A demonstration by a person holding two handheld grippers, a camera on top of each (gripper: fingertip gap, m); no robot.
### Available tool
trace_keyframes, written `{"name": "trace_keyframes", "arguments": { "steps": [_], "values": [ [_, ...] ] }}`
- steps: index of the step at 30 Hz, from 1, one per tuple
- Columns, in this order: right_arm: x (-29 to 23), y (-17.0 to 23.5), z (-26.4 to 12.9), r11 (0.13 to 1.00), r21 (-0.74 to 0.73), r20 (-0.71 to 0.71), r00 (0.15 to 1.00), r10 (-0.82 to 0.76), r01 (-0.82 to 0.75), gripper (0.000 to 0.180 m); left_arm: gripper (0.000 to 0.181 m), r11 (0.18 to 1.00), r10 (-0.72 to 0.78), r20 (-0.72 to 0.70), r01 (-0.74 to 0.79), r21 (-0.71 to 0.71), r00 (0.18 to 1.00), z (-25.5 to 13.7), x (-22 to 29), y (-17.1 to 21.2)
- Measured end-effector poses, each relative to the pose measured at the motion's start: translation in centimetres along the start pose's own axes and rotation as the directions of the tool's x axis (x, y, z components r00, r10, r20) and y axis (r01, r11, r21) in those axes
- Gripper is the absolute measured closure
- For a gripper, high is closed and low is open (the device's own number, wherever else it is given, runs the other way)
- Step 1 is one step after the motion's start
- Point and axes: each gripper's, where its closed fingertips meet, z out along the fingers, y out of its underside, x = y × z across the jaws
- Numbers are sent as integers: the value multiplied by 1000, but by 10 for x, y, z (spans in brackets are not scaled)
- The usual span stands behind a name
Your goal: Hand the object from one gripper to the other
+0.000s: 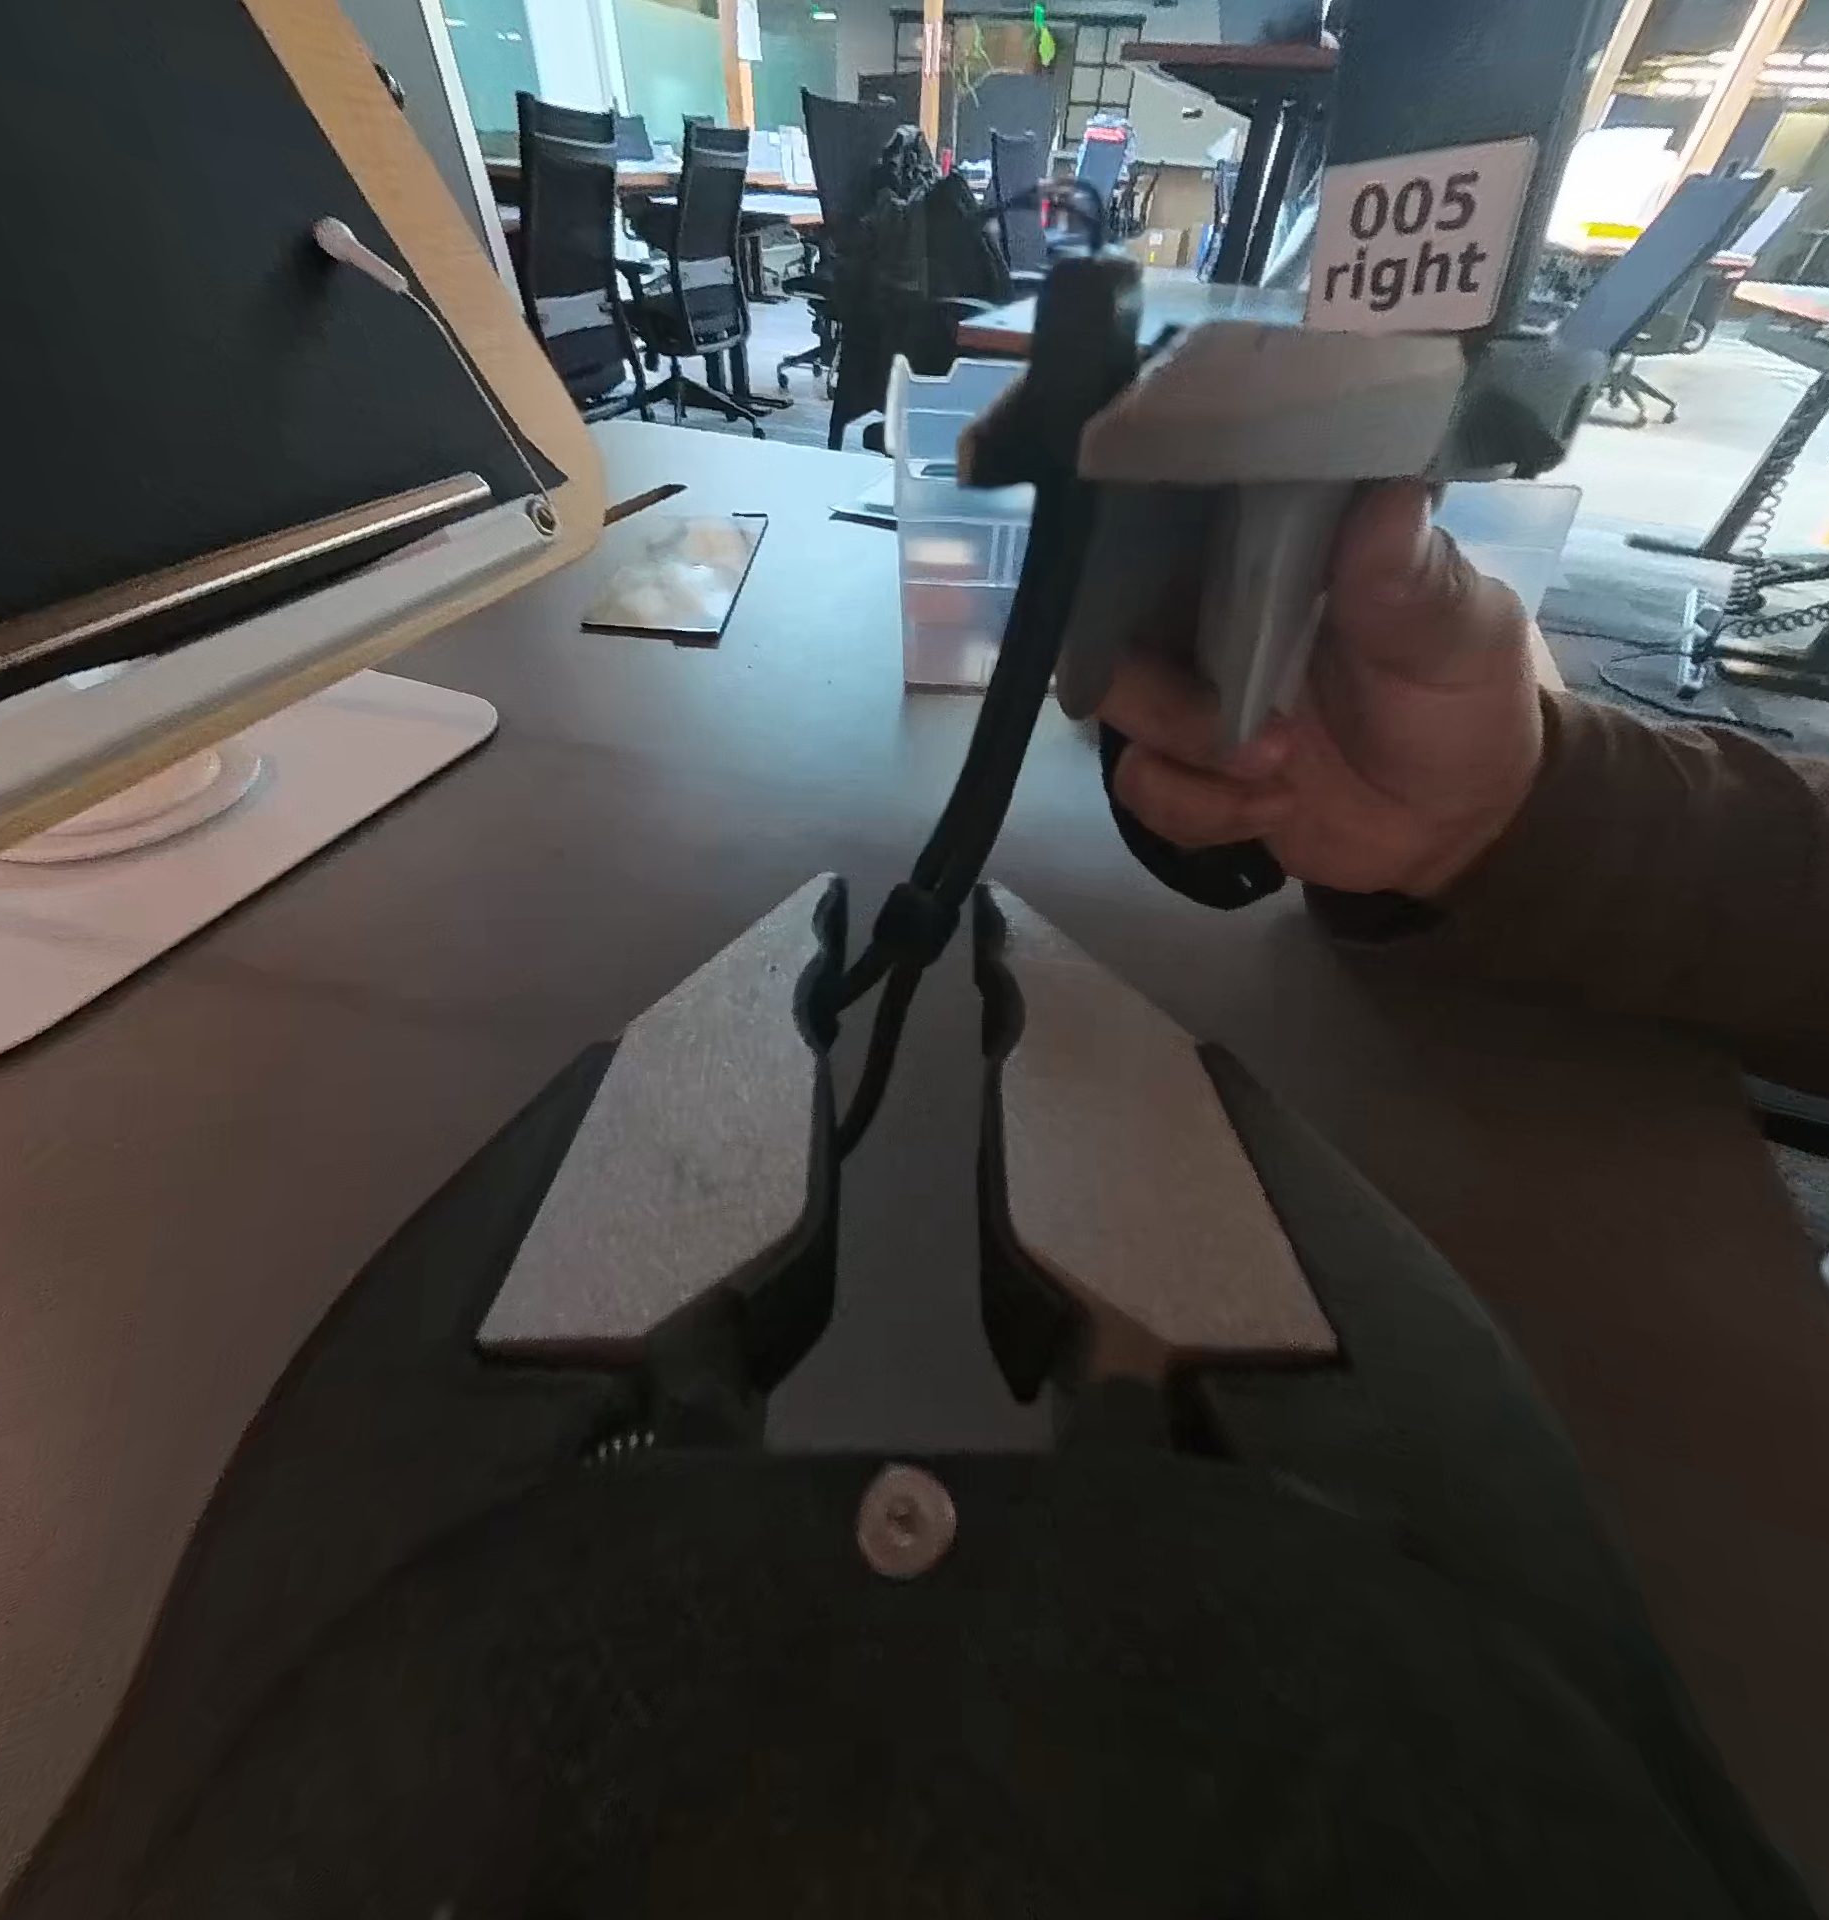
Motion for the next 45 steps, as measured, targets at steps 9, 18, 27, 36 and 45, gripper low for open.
{"name": "trace_keyframes", "arguments": {
  "steps": [9, 18, 27, 36, 45],
  "values": [
    [8, -3, -10, 1000, 8, -33, 999, 17, -17, 171, 147, 999, 50, 55, -51, 4, 997, -4, -1, 3],
    [3, 3, -3, 999, -14, 3, 999, 33, -33, 172, 139, 998, 13, -31, -11, 69, 999, -3, 13, -5],
    [-6, 6, -1, 999, -45, 45, 999, 10, -8, 172, 174, 985, 157, 106, -163, 54, 982, -1, 3, -6],
    [44, 11, -23, 987, -141, -246, 963, -109, 75, 135, 173, 734, 677, 451, -582, -350, 582, -32, -63, 2],
    [29, 67, -4, 898, -425, -139, 973, -186, 111, 136, 173, 401, 906, 331, -783, -476, 263, -24, -49, -1]
  ]
}}
